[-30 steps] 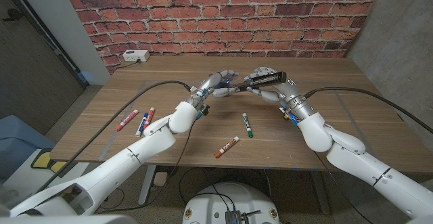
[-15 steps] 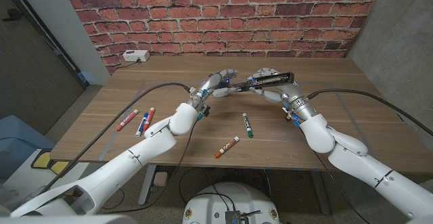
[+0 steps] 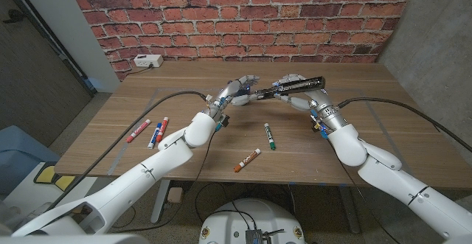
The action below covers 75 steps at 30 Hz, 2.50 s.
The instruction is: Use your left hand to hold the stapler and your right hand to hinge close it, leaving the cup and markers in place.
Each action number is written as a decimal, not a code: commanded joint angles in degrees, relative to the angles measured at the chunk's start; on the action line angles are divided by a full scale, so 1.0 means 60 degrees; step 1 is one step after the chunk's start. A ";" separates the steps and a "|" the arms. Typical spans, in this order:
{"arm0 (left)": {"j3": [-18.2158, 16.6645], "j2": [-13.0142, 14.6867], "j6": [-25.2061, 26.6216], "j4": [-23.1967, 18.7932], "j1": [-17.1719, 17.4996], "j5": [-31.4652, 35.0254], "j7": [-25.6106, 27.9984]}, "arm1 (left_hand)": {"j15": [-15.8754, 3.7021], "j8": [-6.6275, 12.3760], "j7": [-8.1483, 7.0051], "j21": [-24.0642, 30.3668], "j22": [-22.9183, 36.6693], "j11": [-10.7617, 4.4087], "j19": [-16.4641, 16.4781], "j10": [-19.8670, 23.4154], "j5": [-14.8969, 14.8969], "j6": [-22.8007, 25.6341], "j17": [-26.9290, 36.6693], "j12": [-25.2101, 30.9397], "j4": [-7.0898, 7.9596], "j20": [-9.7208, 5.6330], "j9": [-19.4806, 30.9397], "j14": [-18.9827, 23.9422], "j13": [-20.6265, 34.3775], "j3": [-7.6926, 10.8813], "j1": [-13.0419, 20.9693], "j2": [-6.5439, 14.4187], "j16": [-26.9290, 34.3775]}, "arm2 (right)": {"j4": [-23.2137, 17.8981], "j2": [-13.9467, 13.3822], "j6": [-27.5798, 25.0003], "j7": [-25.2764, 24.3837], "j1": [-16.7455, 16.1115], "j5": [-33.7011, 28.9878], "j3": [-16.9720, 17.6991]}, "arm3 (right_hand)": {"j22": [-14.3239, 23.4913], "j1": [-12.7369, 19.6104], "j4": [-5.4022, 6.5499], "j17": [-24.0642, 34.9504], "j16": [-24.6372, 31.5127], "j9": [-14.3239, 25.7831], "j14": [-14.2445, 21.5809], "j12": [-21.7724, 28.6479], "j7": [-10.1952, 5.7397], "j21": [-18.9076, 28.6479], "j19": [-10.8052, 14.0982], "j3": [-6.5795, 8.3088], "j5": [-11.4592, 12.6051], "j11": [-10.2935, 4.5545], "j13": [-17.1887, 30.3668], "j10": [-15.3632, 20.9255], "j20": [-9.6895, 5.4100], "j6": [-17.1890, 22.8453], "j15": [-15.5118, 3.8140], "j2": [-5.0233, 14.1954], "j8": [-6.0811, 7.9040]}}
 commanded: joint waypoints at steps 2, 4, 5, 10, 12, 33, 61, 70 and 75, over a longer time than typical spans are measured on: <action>-0.0036 -0.0053 -0.0274 0.0170 -0.0004 -0.0306 -0.0076 | -0.0940 -0.0459 -0.0359 -0.0142 0.0005 -0.0019 -0.0016 -0.0003 0.0095 -0.0715 -0.0102 -0.0175 -0.0005 0.0083 -0.0029 -0.0038 0.0014 -0.0270 -0.0456 -0.0312 0.0039 | 0.0238 0.0146 0.0005 0.0160 0.0081 0.0234 0.0053 | 0.0048 0.0864 0.0199 0.0056 0.0057 0.0058 0.0089 0.0662 -0.0034 0.0048 0.0064 0.0261 0.0001 -0.1155 0.0125 0.1405 -0.0126 0.0177 -0.1837 0.0811 -0.0048; -0.0055 -0.0073 -0.0313 0.0180 0.0008 -0.0372 -0.0079 | -0.0926 -0.0647 -0.0320 -0.0203 0.0006 0.0008 -0.0031 -0.0055 0.0111 -0.1017 -0.0132 -0.0252 0.0053 0.0095 -0.0043 -0.0110 0.0014 -0.0425 -0.0711 -0.0449 0.0046 | 0.0259 0.0154 -0.0002 0.0136 0.0078 0.0207 0.0049 | 0.0049 0.0875 0.0199 0.0068 0.0052 0.0069 0.0093 0.0683 -0.0023 0.0051 0.0069 0.0263 0.0000 -0.1151 0.0145 0.1391 -0.0116 0.0193 -0.1838 0.0811 -0.0052; -0.0060 -0.0078 -0.0327 0.0185 0.0011 -0.0388 -0.0079 | -0.0932 -0.0673 -0.0314 -0.0215 0.0007 0.0022 -0.0033 -0.0059 0.0117 -0.1048 -0.0139 -0.0266 0.0066 0.0103 -0.0045 -0.0123 0.0014 -0.0457 -0.0764 -0.0477 0.0047 | 0.0270 0.0157 0.0014 0.0128 0.0077 0.0210 0.0048 | 0.0049 0.0882 0.0199 0.0076 0.0049 0.0080 0.0096 0.0687 -0.0022 0.0052 0.0069 0.0263 -0.0002 -0.1153 0.0138 0.1386 -0.0118 0.0191 -0.1837 0.0811 -0.0058; -0.0065 -0.0089 -0.0449 0.0233 0.0004 -0.0520 -0.0174 | -0.0904 -0.0770 -0.0262 -0.0251 0.0008 0.0079 -0.0038 -0.0134 0.0147 -0.1198 -0.0166 -0.0330 0.0067 0.0129 -0.0051 -0.0160 0.0013 -0.0491 -0.0827 -0.0513 0.0043 | 0.0294 0.0174 0.0127 0.0050 0.0047 0.0273 0.0101 | 0.0051 0.0896 0.0202 0.0100 0.0042 0.0099 0.0107 0.0716 -0.0021 0.0052 0.0065 0.0261 -0.0004 -0.1147 0.0146 0.1374 -0.0118 0.0182 -0.1837 0.0807 -0.0081; -0.0061 -0.0119 -0.0486 0.0249 0.0006 -0.0530 -0.0157 | -0.0873 -0.0810 -0.0212 -0.0271 0.0009 0.0081 -0.0049 -0.0136 0.0164 -0.1257 -0.0185 -0.0347 0.0047 0.0141 -0.0053 -0.0237 0.0013 -0.0486 -0.0813 -0.0516 0.0013 | 0.0259 0.0155 0.0163 0.0029 0.0008 0.0287 0.0144 | 0.0051 0.0898 0.0207 0.0110 0.0044 0.0107 0.0117 0.0720 -0.0035 0.0052 0.0063 0.0260 -0.0005 -0.1153 0.0136 0.1375 -0.0123 0.0189 -0.1836 0.0811 -0.0084; -0.0072 -0.0293 -0.0927 -0.0151 0.0257 -0.0129 0.0289 | -0.0747 -0.0866 -0.0130 -0.0640 -0.0023 0.0415 -0.0337 -0.0821 0.0293 -0.0777 -0.0457 -0.0936 -0.0135 -0.0171 -0.0060 -0.1326 -0.0196 -0.0521 -0.0760 -0.0556 -0.0322 | 0.0184 0.0313 0.0287 -0.0385 -0.0325 0.0328 0.0510 | 0.0058 0.0956 0.0226 0.0239 0.0008 0.0190 0.0179 0.0817 -0.0015 0.0076 0.0093 0.0245 -0.0009 -0.1107 0.0058 0.1361 -0.0099 0.0228 -0.1839 0.0802 -0.0179; 0.0234 -0.0434 -0.1442 -0.0719 -0.0132 0.1318 0.0165 | -0.0591 -0.1173 -0.0041 -0.1118 -0.0053 0.0177 -0.0605 -0.1209 0.0219 -0.0760 -0.0647 -0.1453 -0.0189 -0.0111 -0.0047 -0.1778 -0.0532 -0.0607 -0.0747 -0.0254 -0.0279 | 0.0330 0.0443 0.0078 -0.0317 -0.0231 0.0363 0.0407 | 0.0066 0.1000 0.0255 0.0378 -0.0077 0.0277 0.0186 0.0934 -0.0027 0.0089 0.0079 0.0216 -0.0011 -0.1143 0.0046 0.1248 -0.0137 0.0239 -0.1841 0.0806 -0.0297; 0.0423 -0.0687 -0.1856 -0.0264 -0.0508 0.1782 0.0271 | -0.0602 -0.1252 -0.0037 -0.1234 -0.0056 0.0358 -0.0638 -0.1147 0.0202 -0.0754 -0.0667 -0.1508 -0.0215 -0.0206 -0.0042 -0.1857 -0.0605 -0.0651 -0.0752 -0.0240 -0.0274 | 0.0345 0.0436 -0.0013 -0.0310 -0.0176 0.0317 0.0333 | 0.0068 0.1013 0.0268 0.0435 -0.0118 0.0351 0.0180 0.1016 -0.0036 0.0090 0.0059 0.0205 -0.0011 -0.1145 0.0079 0.1232 -0.0158 0.0240 -0.1838 0.0804 -0.0320; 0.0501 -0.0866 -0.2113 0.0068 -0.0711 0.1747 0.0240 | -0.0807 -0.1297 0.0020 -0.1443 -0.0102 0.0278 -0.0690 -0.0971 0.0203 -0.0596 -0.0713 -0.1541 -0.0294 -0.0816 -0.0035 -0.1845 -0.0696 -0.0689 -0.0686 -0.0249 -0.0259 | 0.0354 0.0465 -0.0048 -0.0346 -0.0168 0.0323 0.0298 | 0.0068 0.1019 0.0270 0.0460 -0.0135 0.0377 0.0182 0.1048 -0.0019 0.0096 0.0068 0.0198 -0.0012 -0.1114 0.0066 0.1254 -0.0117 0.0255 -0.1838 0.0799 -0.0328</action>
